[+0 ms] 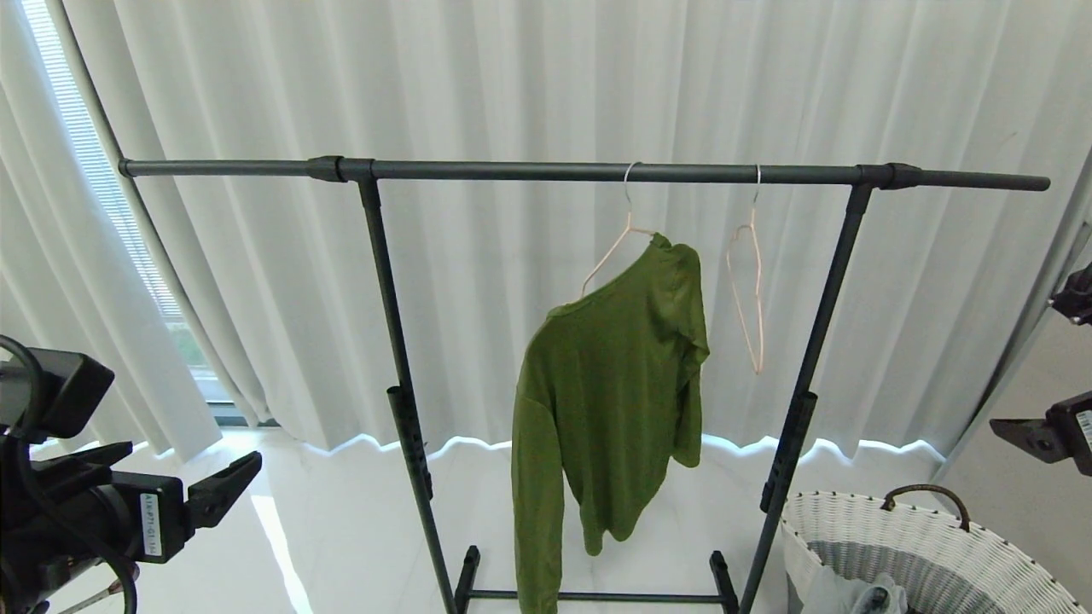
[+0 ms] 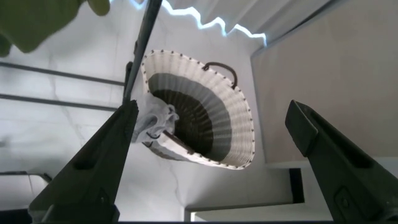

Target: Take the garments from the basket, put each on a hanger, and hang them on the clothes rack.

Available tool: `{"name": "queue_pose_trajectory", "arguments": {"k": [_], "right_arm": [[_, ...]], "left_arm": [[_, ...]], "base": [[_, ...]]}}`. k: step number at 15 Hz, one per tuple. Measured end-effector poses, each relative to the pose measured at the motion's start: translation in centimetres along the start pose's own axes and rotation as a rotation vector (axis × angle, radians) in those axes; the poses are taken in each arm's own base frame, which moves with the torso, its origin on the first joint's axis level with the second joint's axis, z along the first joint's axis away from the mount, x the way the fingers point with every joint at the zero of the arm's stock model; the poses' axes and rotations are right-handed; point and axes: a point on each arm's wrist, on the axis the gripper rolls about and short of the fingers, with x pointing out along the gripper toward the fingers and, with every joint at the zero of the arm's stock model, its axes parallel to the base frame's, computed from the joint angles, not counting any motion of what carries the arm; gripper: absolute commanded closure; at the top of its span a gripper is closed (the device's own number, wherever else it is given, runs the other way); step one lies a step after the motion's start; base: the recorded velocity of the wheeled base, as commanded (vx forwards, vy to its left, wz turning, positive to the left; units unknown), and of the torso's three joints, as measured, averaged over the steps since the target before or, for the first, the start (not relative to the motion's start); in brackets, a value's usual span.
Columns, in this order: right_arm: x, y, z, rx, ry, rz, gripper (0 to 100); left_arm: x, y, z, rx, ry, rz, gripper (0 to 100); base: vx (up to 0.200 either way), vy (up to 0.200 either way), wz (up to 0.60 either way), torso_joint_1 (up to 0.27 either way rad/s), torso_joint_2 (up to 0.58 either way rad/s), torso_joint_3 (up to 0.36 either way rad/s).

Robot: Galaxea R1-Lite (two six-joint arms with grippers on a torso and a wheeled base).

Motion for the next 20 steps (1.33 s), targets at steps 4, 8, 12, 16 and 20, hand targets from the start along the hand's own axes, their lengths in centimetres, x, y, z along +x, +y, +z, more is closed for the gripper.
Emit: {"name": "queue_pose_trajectory", "arguments": {"k": [4,8,12,16,20], "right_arm": [[0.2,0.1,-0.2,-0.003,0.012,0.003,0],[0.3,0.2,-0.3,-0.008,0.016,0.005,0],[0.4,0.4,-0.9,-0.045,0.035,0.009,0],[0.7,0.5,-1.3,-0.051,0.040,0.007,0],[1.2,0.7,-1.8,-0.075,0.024,-0.023,0]], "left_arm": [[0.0,0.0,0.0,0.003,0.002,-0.001,0],[0.2,0.0,0.0,0.006,0.005,-0.001,0],[0.2,0.0,-0.1,0.070,0.008,-0.001,0],[0.2,-0.1,-0.6,0.072,0.024,-0.004,0],[0.1,-0.1,-0.9,0.076,0.030,-0.005,0]], "base": [[0.000,0.000,0.00,-0.185,0.48,0.299],[0.000,0.000,0.00,-0.160,0.48,0.314],[0.000,0.000,0.00,-0.123,0.46,0.332],[0.000,0.000,0.00,-0.067,0.32,0.227],[0.000,0.000,0.00,-0.015,0.05,0.045]]}}
